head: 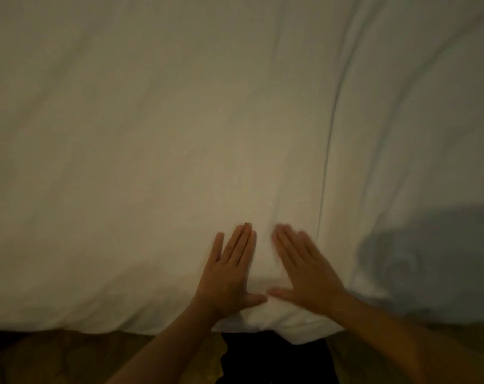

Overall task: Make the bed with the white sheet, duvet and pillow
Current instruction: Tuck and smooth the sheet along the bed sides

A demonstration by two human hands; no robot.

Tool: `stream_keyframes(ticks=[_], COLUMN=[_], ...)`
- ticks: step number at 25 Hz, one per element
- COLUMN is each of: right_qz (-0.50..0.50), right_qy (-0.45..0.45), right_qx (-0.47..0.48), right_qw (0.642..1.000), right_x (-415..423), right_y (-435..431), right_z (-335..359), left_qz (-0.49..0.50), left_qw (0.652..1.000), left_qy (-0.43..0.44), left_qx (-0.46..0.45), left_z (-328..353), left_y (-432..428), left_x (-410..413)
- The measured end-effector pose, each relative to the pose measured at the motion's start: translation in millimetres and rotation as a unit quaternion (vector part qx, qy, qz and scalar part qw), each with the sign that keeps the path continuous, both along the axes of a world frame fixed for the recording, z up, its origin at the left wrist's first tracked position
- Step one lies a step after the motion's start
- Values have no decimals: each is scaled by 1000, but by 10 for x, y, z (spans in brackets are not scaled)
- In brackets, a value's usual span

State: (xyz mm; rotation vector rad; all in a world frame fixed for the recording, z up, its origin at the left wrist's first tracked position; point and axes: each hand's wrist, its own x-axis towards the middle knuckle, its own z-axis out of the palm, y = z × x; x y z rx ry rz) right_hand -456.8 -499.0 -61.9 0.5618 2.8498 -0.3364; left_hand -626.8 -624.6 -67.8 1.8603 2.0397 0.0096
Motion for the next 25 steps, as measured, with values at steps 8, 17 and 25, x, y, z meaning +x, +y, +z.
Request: stream_keyframes(ticks=[8,17,25], right_qz=[-77,29,162], right_qy=[77,46,206], right_qx=[55,-80,-60], right_qw=[993,995,963], right_x=[426,915,1209], right_y=[280,1766,2000], right_z=[185,288,136], left_qz=[-24,132,198], left_qw=[989,989,962], left_qy=[-60,-54,-22], left_qx=[135,-34,187], left_z=[106,459,251], left_y=[99,1460,1413], left_x=[307,1262,1689])
